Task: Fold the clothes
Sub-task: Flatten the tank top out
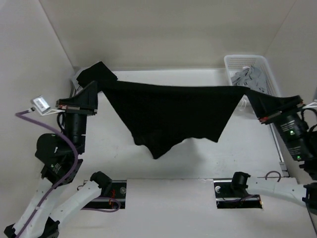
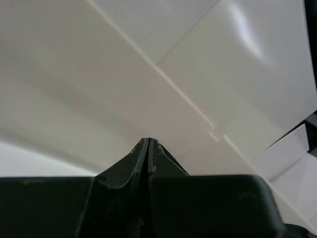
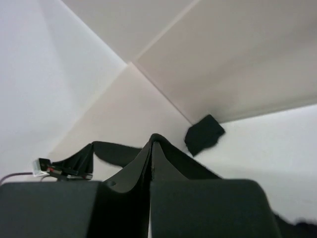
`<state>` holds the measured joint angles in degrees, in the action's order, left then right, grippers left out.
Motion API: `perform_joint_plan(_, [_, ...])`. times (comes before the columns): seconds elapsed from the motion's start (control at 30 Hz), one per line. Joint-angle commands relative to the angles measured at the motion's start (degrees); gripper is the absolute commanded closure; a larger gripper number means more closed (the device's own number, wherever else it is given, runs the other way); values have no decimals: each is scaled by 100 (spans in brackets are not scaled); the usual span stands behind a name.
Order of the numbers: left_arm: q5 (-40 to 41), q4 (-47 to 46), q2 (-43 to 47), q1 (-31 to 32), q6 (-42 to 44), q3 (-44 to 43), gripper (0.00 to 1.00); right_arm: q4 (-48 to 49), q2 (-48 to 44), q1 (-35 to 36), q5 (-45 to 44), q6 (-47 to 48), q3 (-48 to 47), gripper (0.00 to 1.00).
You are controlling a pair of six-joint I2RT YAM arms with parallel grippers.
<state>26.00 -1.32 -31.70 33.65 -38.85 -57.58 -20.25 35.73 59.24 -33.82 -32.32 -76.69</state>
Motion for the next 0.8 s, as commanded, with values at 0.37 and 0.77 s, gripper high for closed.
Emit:
perform_joint_plan(0.37, [601,-1230,-2399,-669,749,-315,100,715,2481,-2224,1874,1063,-910,100])
perform_joint_plan(0.77, [-789,-879,-4467,-2340,-369,-2273,100,514,5585,-4030,3778,392,-3376,100])
